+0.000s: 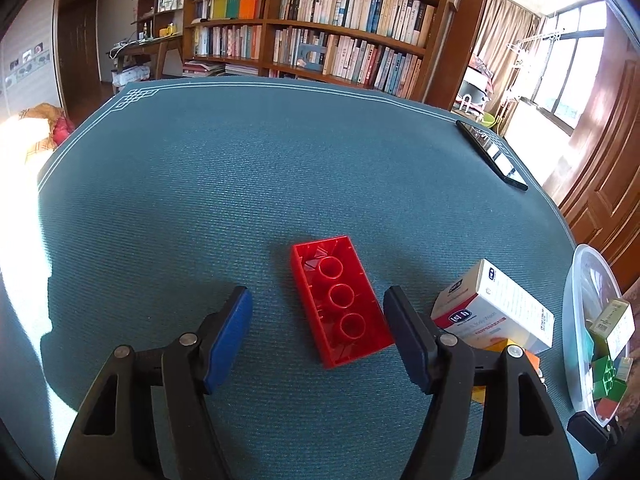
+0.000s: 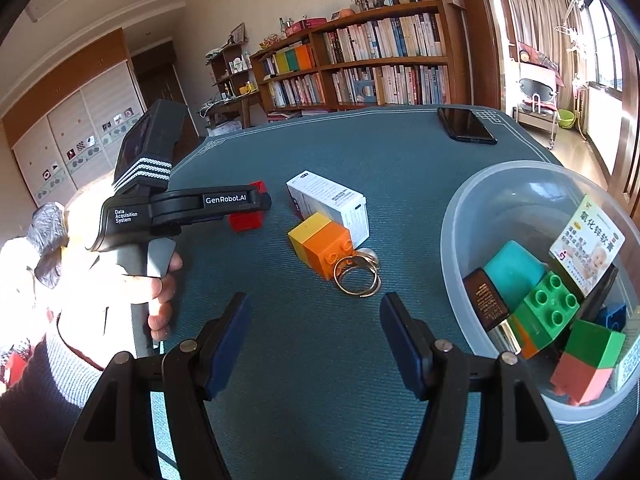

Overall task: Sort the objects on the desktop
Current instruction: 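Grasp the red brick with the left tool while the right tool moves back to the table, then lower the right tool onto the yellow-orange brick while the left tool holds the red brick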

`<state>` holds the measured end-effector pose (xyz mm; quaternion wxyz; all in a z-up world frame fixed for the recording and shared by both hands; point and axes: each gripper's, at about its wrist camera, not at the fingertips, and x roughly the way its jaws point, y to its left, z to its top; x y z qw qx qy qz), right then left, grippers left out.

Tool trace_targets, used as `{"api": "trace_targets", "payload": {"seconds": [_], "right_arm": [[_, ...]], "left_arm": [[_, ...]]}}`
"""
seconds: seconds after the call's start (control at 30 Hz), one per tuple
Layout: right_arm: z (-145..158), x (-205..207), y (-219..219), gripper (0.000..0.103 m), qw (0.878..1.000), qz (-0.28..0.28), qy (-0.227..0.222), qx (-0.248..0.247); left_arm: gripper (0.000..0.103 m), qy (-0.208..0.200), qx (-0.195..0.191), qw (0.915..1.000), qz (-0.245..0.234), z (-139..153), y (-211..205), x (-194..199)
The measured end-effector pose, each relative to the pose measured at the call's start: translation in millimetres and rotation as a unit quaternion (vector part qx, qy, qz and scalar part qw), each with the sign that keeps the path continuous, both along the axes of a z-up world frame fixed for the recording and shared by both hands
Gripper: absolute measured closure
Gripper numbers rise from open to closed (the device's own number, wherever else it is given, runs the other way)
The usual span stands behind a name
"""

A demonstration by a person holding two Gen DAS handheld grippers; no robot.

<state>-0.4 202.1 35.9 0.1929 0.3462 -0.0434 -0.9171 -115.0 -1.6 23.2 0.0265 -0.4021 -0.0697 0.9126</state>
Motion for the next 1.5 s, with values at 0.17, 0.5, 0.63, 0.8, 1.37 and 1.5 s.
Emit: {"api": "trace_targets", "payload": {"seconds": [0.17, 0.5, 0.63, 0.8, 1.37, 1.5], "right_arm": [[2, -6, -3, 0.032, 1.000, 0.003, -0.012, -0.002], [11, -8, -10, 0.032, 1.000, 0.003, -0.005, 0.019], [12, -17, -16, 0.032, 0.999, 0.013, -0.006, 0.031], [4, -38, -24, 0.032, 0.999, 0.017, -0.020, 0.036], [-15, -77, -47, 0.033, 0.996, -0.002, -0.020, 0.091], [-17, -73, -54, 0.051, 0.993, 0.003, -0.005, 0.118]], "left_arm": [[0.066, -0.002, -0.005, 0.9999, -0.015, 1, 4, -1], [0.066, 0.018, 0.002, 0.9998, -0.004, 19, -1, 7], [0.066, 0.017, 0.011, 0.9998, 0.005, 21, -7, 8], [0.066, 0.017, 0.022, 0.9995, 0.012, 21, -13, 8], [0.066, 0.014, 0.032, 0.9992, 0.019, 20, -20, 10], [0.066, 0.012, 0.032, 0.9993, 0.018, 19, -19, 10]]}}
